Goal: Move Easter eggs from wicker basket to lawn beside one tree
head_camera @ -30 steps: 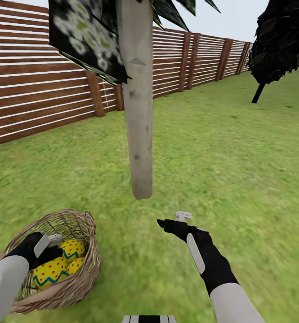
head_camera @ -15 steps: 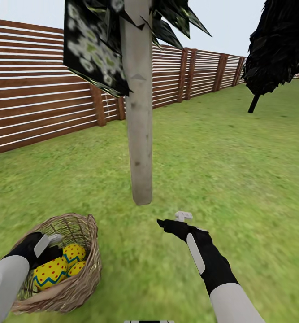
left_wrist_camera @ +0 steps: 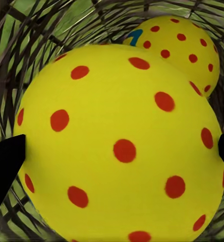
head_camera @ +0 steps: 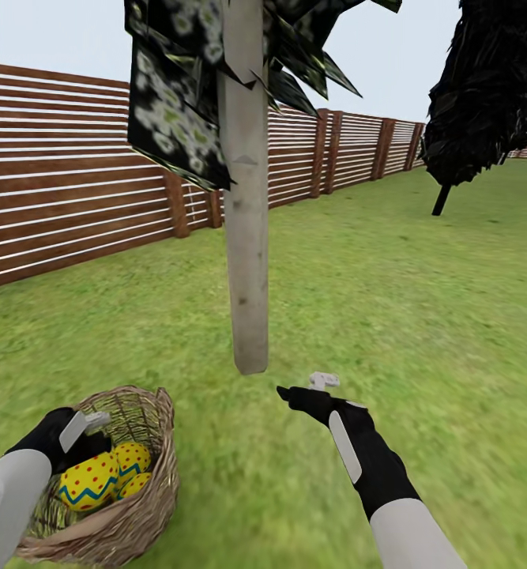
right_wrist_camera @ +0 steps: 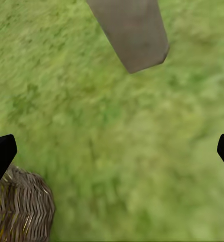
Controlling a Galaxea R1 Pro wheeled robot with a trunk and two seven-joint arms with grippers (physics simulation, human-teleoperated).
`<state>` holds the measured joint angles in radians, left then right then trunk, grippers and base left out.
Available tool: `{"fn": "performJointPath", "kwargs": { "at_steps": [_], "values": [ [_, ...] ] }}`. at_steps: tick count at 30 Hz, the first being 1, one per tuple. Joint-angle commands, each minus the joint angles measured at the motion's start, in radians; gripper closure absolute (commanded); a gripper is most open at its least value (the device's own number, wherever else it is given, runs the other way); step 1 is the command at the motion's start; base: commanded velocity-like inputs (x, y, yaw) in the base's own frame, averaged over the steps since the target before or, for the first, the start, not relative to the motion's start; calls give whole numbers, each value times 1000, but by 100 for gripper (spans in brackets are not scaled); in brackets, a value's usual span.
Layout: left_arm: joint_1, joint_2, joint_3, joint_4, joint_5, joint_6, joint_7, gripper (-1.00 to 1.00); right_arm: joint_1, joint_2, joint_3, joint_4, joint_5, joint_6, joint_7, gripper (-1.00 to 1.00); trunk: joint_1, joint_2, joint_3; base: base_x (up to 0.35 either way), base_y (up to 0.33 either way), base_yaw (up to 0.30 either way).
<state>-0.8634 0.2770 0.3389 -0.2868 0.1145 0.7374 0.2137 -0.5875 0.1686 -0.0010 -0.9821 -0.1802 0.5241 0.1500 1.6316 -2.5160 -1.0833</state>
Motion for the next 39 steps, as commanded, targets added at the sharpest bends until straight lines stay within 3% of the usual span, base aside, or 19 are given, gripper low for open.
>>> {"fn": "performJointPath", "kwargs": {
  "at_steps": [1, 7, 13, 25, 27, 31, 33, 35, 39],
  "values": [
    [0, 0, 2, -2, 11, 10, 7, 100, -1, 0, -1, -1, -4, 5, 0, -100, -1, 0, 3, 0, 0, 0],
    [0, -1, 2, -3, 13, 24, 0, 100, -1, 0, -1, -1, -4, 5, 0, -100, -3, 1, 26, 0, 0, 0],
    [-1, -1, 2, -4, 11, 36, -90, 100, -1, 0, -1, -1, -4, 5, 0, -100, -6, 3, 49, 0, 0, 0],
    [11, 1, 2, -70, 12, 85, -96, 100, -1, 0, -1, 0, -4, 5, 0, -100, -11, 6, 96, 0, 0, 0],
    [40, 0, 2, -139, 13, 117, -96, 100, 0, 0, -1, 0, -4, 5, 0, -100, -12, 6, 104, 0, 0, 0],
    [193, -8, 4, -491, 20, 287, -94, 100, 0, 0, -1, 0, -4, 5, 1, -100, -14, 7, 119, 0, 0, 0],
    [266, -11, 5, -657, 18, 310, -93, 100, -1, 0, -1, 0, -4, 5, 2, -100, -15, 7, 127, 0, 0, 0],
    [314, -12, 6, -755, 17, 310, -93, 100, -1, 0, -1, 0, -4, 5, 2, -100, -16, 8, 135, 0, 0, 0],
    [337, -14, 5, -803, 15, 310, -93, 100, -1, 0, -1, 0, -4, 5, 2, -100, -18, 9, 150, 0, 0, 0]
  ]
}}
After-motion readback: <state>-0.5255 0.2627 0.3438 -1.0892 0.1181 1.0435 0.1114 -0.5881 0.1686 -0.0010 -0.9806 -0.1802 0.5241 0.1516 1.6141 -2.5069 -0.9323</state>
